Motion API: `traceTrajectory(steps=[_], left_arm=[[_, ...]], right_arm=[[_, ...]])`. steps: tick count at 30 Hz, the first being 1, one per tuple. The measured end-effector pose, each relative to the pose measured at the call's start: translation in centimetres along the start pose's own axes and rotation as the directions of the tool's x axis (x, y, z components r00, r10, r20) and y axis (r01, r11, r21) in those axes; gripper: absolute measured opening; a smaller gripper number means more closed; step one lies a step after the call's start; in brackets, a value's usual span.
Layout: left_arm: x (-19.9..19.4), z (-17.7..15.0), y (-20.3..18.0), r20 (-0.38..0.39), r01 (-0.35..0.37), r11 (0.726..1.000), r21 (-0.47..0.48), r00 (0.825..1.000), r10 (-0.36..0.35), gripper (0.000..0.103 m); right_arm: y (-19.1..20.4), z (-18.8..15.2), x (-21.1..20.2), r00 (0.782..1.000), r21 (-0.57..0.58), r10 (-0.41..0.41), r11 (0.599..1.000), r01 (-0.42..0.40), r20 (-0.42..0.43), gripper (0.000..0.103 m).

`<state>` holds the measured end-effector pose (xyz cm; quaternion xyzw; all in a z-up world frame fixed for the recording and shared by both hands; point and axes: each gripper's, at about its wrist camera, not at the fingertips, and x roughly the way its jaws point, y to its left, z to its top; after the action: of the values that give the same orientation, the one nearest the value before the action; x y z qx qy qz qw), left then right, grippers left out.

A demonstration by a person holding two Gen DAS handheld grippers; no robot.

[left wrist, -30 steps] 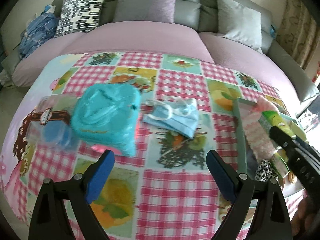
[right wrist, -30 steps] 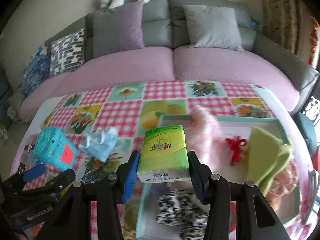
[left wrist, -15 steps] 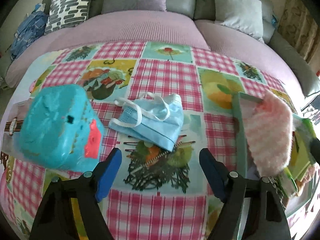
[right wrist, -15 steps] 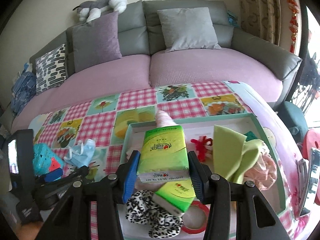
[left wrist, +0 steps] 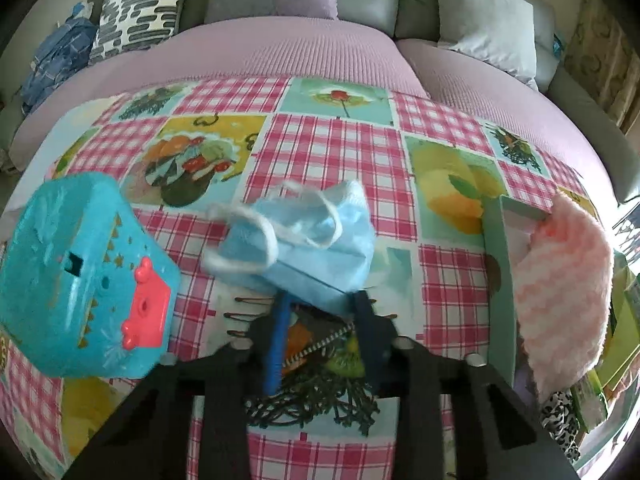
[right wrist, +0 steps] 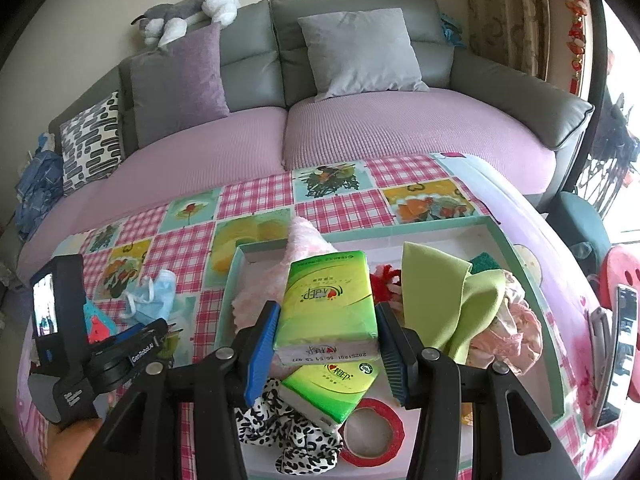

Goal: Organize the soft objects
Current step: 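Hold the tissue packet in the right gripper while the left gripper grasps the blue face mask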

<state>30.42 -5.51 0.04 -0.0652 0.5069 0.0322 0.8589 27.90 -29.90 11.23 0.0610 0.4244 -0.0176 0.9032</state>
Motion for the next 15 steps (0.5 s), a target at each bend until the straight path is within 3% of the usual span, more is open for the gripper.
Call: traceTrajectory(steps=[3,15], left_arm=[[0.0,0.0,0.4,0.005,0.005,1.0,-0.009,1.0,-0.005,0.012],[-1.7,0.0,0.6,0.044,0.076,0.997,-0.017,0.996,-0.075,0.004]], right_arm=[[0.0,-0.1,0.1,1.0,-0.002,0.001,1.0,-0.001,-0.002,0.051],[-0.5,-0.1,0.0,1.0,0.007,-0.005,1.0,0.005,-0.002,0.051]])
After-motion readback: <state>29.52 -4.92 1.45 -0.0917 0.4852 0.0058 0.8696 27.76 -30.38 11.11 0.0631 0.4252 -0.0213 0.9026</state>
